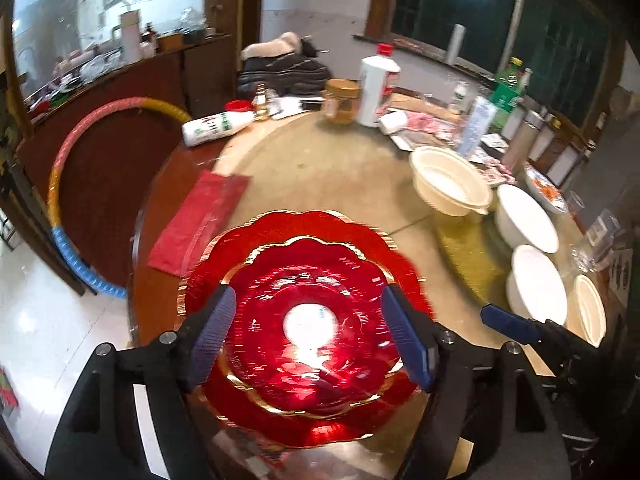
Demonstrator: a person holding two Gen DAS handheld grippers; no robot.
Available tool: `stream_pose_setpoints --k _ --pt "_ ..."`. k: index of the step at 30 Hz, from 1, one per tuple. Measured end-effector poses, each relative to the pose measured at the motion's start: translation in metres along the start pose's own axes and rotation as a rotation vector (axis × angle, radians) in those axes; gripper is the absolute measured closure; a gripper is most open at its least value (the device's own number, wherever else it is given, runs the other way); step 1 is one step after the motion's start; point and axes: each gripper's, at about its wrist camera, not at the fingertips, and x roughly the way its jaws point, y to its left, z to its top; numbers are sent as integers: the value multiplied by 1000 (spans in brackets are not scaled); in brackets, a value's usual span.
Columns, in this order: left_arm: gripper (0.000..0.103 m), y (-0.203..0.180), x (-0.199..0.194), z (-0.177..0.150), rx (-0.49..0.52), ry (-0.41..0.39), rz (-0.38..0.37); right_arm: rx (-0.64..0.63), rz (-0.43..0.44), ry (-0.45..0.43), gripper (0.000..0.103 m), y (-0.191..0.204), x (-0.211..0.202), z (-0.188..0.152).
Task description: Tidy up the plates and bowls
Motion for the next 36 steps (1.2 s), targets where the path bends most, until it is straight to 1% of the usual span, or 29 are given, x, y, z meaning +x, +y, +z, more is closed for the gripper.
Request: stream_pose_setpoints --k 1,5,7,11,14,16,19,22,24,26,30,32,33,34,35,36 --pt "28 -6 0 1 7 0 -19 17 1 -4 16 -7 -4 -1" --pt "21 -29 3 2 19 12 -92 81 6 -28 15 -34 -20 -6" --pt "21 -42 6 3 24 19 -134 112 -5 -48 15 -50 -32 -10" --pt "21 -73 20 6 33 73 -200 163 -44 -91 15 -84 -60 -18" --pt "21 -103 32 4 82 114 -223 258 -71 -152 15 -117 -86 -27" --pt "21 -124 41 1 112 148 -258 337 -93 -187 15 -145 -104 -33" --pt "21 -150 51 -3 156 176 -279 431 -112 -194 15 -177 -115 -39" --pt "21 -175 62 -8 208 211 -282 499 -110 -183 15 -203 -115 -47" --pt "21 -188 67 -9 229 214 -284 531 -100 -171 15 -215 -111 -51" --pt "21 -196 71 -9 235 216 -284 563 -89 -158 15 -228 -105 -53" --pt "21 -207 81 -9 237 214 -269 602 -90 -148 15 -241 -99 -56" --pt "21 -212 88 -9 244 216 -257 617 -91 -150 21 -247 -96 -56" --pt "21 -214 90 -10 249 215 -244 627 -99 -147 30 -249 -92 -55" --pt "22 -215 93 -9 250 214 -237 636 -100 -141 36 -251 -90 -55" --pt "27 -216 96 -10 250 216 -233 639 -95 -139 37 -253 -88 -55" --pt "36 -217 99 -10 251 219 -231 641 -94 -136 39 -254 -84 -55"
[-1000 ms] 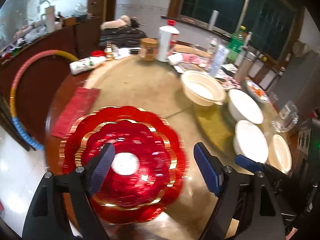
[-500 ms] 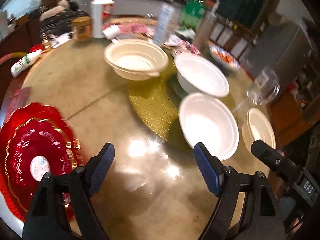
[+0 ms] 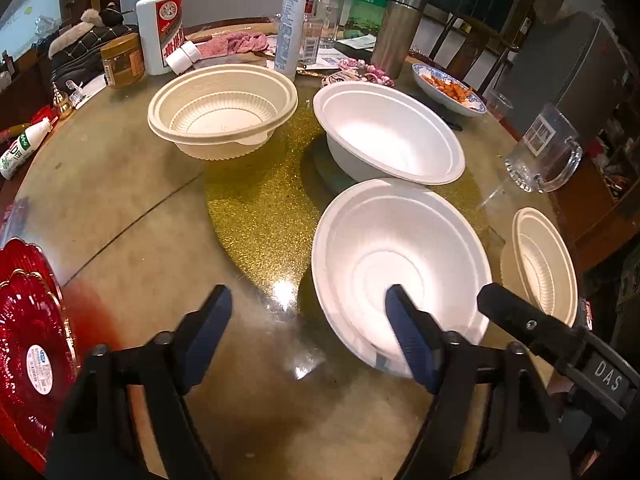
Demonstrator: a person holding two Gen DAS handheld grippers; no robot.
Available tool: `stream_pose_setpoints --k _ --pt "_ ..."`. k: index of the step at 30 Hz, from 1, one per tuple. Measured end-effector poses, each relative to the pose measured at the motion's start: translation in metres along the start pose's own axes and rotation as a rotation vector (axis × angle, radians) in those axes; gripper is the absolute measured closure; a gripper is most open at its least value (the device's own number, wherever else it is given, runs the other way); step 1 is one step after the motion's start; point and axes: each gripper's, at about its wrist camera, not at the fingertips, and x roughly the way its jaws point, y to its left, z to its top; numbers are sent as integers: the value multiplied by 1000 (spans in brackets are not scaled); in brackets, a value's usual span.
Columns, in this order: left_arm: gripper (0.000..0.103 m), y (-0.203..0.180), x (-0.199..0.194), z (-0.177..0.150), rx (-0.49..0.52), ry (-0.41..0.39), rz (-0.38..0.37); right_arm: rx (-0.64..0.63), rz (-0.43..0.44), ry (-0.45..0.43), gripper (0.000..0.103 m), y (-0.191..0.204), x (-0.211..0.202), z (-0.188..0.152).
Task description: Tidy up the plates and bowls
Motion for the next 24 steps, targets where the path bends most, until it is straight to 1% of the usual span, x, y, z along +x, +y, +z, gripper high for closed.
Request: stream_pose_setpoints --k 1,4,5,6,7,8,9,10,12,15,17,24 --pt "38 0 4 0 -1 6 5 -1 -3 3 44 -1 2 -1" --pt "47 -1 14 0 -5 25 14 -3 -6 10 46 -1 7 -1" --pt "56 -2 18 -1 1 34 14 -4 -8 8 47 -1 8 -1" --pt "67 -3 21 -2 10 40 21 -8 -11 7 53 -2 8 -2" --pt "72 -4 22 -3 20 42 28 -13 -16 7 65 -2 10 -2" --pt "79 -6 22 -5 33 41 28 -23 -27 7 70 -1 11 -2" --pt "86 -8 23 -5 43 39 22 -30 -28 7 78 0 12 -2" --pt "88 -9 22 -7 51 35 13 -40 -31 8 84 1 13 -2" --pt "89 -11 18 -9 58 22 15 -68 -36 10 93 5 13 -4" --pt "89 -9 15 -12 62 25 18 -100 -54 12 94 12 12 -8" --pt "89 -5 11 -15 52 27 9 -101 -46 19 94 14 12 -9" --pt "89 11 -11 -25 38 6 20 -153 -32 21 94 33 5 -22"
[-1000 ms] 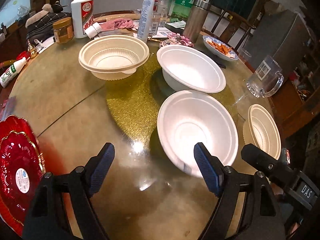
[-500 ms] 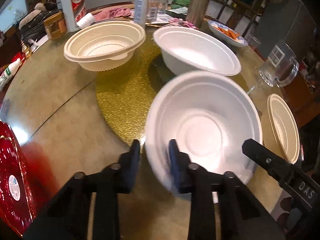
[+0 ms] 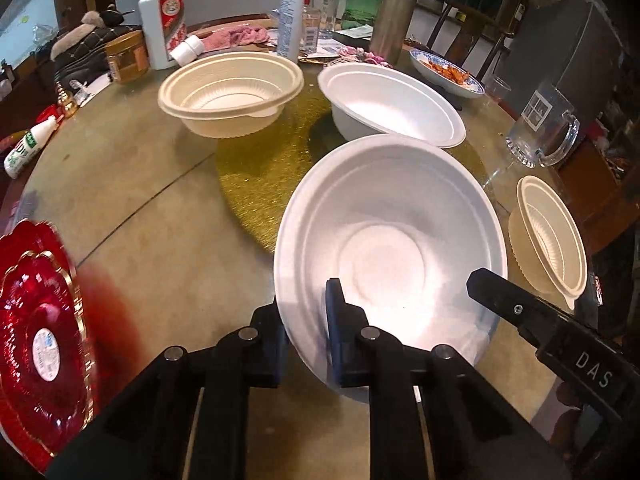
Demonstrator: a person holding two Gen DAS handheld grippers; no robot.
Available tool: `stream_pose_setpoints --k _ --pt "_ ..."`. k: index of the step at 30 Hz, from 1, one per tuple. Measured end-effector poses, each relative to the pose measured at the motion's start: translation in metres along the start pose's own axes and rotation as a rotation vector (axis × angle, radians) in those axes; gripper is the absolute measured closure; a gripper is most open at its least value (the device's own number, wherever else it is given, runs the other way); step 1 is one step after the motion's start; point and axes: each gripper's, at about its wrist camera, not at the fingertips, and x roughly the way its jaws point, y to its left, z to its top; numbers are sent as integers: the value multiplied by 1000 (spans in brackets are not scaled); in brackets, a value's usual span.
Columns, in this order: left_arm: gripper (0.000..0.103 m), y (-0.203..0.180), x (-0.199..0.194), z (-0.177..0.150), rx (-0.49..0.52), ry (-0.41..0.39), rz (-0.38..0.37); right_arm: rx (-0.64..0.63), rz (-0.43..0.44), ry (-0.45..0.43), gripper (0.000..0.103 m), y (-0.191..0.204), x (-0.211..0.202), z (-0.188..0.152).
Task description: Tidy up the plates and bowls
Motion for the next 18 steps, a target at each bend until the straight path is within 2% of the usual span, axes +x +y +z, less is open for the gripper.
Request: stream_pose_setpoints --k 18 --pt "88 57 -54 -29 -81 -80 9 -142 41 3 94 74 -9 -26"
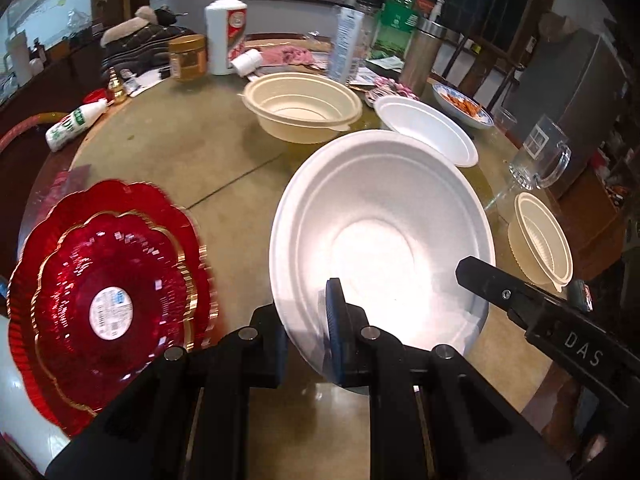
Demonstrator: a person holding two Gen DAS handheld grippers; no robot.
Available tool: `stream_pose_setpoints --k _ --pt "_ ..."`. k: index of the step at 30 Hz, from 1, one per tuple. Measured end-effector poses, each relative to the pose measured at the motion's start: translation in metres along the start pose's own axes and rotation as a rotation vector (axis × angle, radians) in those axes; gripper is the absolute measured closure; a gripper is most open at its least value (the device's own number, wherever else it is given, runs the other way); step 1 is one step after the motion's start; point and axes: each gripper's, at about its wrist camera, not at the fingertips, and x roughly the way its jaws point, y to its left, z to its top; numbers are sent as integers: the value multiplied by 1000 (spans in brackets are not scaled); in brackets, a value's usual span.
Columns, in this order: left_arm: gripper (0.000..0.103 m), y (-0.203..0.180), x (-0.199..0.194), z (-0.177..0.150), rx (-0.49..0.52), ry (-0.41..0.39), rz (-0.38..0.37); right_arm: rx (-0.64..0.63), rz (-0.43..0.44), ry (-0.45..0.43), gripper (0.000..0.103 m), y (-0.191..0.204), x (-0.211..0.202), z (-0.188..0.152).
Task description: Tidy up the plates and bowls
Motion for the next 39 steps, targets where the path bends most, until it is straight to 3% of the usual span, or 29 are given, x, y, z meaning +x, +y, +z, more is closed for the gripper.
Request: stream_pose_setpoints --k 24,39 --pt "88 79 -55 -15 -132 -104 108 -193 76 8 93 108 11 -8" --pt "88 126 -66 -29 -209 -113 178 -281 106 55 93 162 34 -19"
